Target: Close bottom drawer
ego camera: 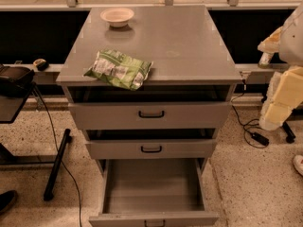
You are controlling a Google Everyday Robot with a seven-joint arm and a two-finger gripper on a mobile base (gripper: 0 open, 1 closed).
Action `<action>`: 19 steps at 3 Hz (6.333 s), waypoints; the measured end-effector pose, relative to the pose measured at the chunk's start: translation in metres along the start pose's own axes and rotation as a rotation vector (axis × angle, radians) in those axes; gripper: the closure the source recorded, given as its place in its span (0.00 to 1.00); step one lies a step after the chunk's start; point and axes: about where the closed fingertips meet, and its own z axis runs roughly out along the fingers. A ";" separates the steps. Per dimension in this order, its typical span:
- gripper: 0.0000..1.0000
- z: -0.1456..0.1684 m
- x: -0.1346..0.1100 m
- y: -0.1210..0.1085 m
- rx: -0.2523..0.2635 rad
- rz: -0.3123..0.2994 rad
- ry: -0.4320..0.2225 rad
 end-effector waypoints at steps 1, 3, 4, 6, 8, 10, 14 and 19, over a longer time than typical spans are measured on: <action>0.00 0.000 0.000 0.000 0.000 0.000 0.000; 0.00 0.109 -0.007 0.043 -0.088 -0.046 -0.085; 0.00 0.151 0.003 0.065 -0.106 -0.032 -0.238; 0.00 0.189 0.006 0.076 -0.131 -0.063 -0.323; 0.00 0.358 0.047 0.115 -0.185 0.066 -0.552; 0.00 0.359 0.043 0.077 -0.086 -0.068 -0.702; 0.00 0.552 0.148 0.135 -0.203 -0.127 -0.606; 0.78 0.708 0.187 0.213 -0.350 -0.256 -0.722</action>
Offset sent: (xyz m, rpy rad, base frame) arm 0.0130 0.0355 -0.1825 0.0271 0.1261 0.0881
